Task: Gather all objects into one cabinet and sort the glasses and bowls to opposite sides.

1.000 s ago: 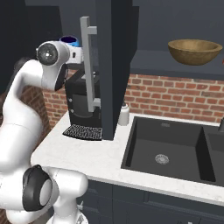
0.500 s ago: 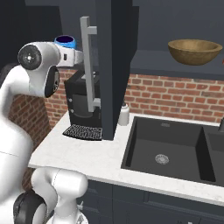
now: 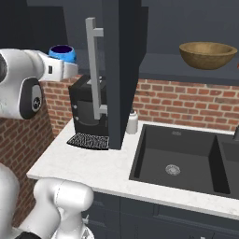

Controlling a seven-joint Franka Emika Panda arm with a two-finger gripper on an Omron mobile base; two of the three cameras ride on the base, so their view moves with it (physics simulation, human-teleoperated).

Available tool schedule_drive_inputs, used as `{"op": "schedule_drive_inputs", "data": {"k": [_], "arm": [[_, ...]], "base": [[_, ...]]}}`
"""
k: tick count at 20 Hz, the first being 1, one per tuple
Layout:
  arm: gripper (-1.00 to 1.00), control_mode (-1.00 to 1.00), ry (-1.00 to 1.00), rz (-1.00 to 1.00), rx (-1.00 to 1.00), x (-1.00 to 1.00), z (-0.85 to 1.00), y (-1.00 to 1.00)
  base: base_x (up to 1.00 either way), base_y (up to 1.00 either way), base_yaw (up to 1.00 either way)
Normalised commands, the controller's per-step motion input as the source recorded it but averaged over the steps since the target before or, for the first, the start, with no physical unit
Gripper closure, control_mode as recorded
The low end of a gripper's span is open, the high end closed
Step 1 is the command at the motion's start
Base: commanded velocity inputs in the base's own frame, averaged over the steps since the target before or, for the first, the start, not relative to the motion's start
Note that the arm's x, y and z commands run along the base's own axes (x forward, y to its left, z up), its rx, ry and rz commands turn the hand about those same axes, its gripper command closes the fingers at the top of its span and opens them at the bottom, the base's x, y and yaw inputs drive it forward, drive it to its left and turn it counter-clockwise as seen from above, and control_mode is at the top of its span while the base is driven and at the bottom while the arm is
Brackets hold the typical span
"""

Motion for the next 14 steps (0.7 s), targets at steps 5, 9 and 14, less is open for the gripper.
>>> {"op": "schedule_drive_inputs", "data": {"k": [5, 9, 14], "arm": [[1.0, -1.0, 0.05, 0.0, 0.0, -0.77, 0.05, -0.1], [1.0, -1.0, 0.14, 0.0, -0.02, -0.64, 0.08, -0.08], [1.0, -1.0, 0.17, 0.0, -0.07, -0.56, 0.01, 0.02]], "base": [[0.0, 0.0, 0.0], [0.0, 0.0, 0.0], [0.0, 0.0, 0.0]]}}
